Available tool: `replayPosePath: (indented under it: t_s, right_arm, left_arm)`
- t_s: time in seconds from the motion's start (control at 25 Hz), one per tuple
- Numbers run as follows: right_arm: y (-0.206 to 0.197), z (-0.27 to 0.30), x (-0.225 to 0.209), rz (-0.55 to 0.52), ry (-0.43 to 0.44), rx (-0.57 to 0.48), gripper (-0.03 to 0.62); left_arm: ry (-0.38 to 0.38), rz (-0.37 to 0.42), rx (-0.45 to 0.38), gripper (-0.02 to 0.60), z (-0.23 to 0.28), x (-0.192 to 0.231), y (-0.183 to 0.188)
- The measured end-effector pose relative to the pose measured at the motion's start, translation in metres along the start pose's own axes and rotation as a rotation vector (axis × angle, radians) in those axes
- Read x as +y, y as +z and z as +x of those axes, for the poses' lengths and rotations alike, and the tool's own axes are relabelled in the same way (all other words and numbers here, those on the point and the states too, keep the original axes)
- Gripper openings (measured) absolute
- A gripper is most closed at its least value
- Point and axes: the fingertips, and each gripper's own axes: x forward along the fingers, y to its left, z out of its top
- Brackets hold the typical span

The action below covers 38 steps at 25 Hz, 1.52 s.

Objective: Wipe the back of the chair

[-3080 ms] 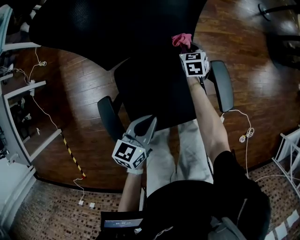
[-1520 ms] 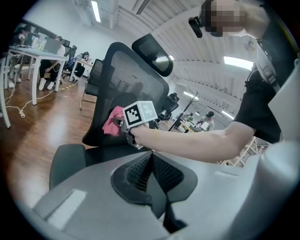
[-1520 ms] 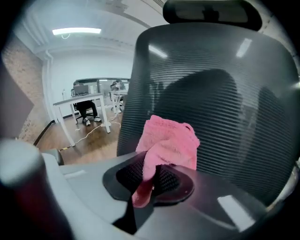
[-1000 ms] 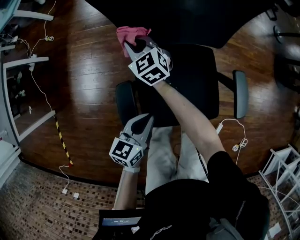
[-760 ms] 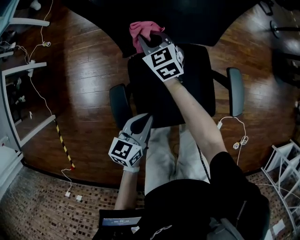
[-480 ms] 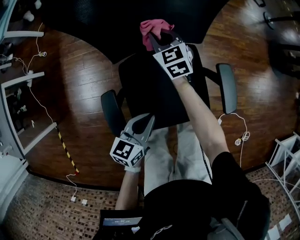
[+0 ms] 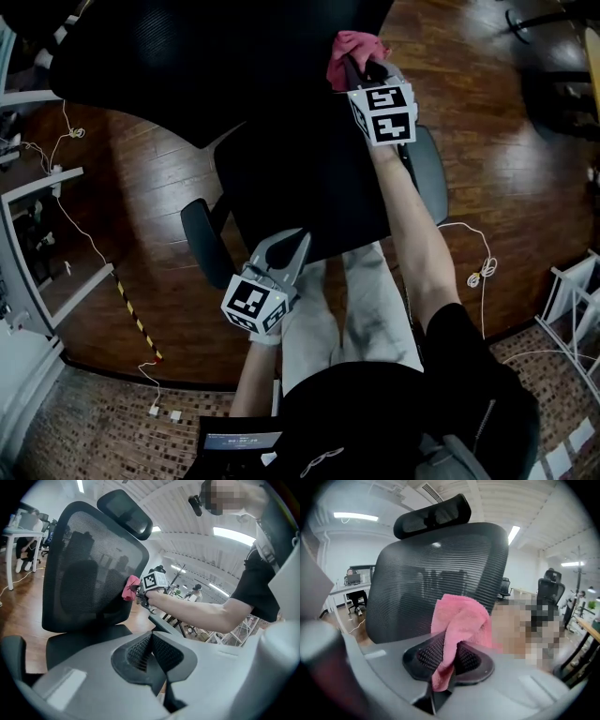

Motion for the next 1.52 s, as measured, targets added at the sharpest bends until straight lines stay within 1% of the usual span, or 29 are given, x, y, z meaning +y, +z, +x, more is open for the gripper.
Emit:
replayPosePath:
  t_s: [0.16, 0.36, 0.44, 0.52, 0.72, 1.0, 1.2, 1.36, 1.52]
  right_arm:
    - [-0.004, -0.014, -0.041, 0.016, -0.073, 0.020, 0.041]
    - [0.000, -0.029, -0.085, 0.003, -0.203, 0.049, 0.041]
    - [0.007, -0.030, -0.090, -0.007, -0.224, 0.055, 0.041]
    - [0.021, -0.027, -0.081, -0.027, -0.209, 0.045, 0.041]
    - [0.050, -0.012, -0.026, -0.083, -0.131, 0.007, 0.041]
    - [0.079, 0.010, 0.068, -0.161, -0.009, -0.032, 0.041]
    - [0.095, 0.019, 0.127, -0.199, 0.061, -0.052, 0.041]
    - [0.105, 0.024, 0.189, -0.249, 0.156, -0.068, 0.041]
    - [0.115, 0.031, 0.251, -0.300, 0.291, -0.085, 0.041]
  left_arm:
    - [-0.013, 0.006, -0.006, -0.009, 0.008, -0.010, 0.003]
    - [-0.012, 0.001, -0.022, -0.009, 0.005, -0.012, 0.006]
    - [-0.005, -0.007, -0.042, -0.009, 0.002, -0.011, 0.010]
    - [-0.002, -0.009, -0.058, -0.009, -0.002, -0.013, 0.013]
    - [0.016, -0.022, -0.095, -0.009, -0.017, -0.009, 0.015]
    - [0.072, -0.048, -0.136, -0.009, -0.055, 0.013, 0.007]
    - [0.108, -0.073, -0.160, -0.009, -0.082, 0.030, 0.001]
    - [0.128, -0.087, -0.179, -0.009, -0.100, 0.041, -0.006]
    - [0.154, -0.096, -0.203, -0.009, -0.113, 0.047, -0.003]
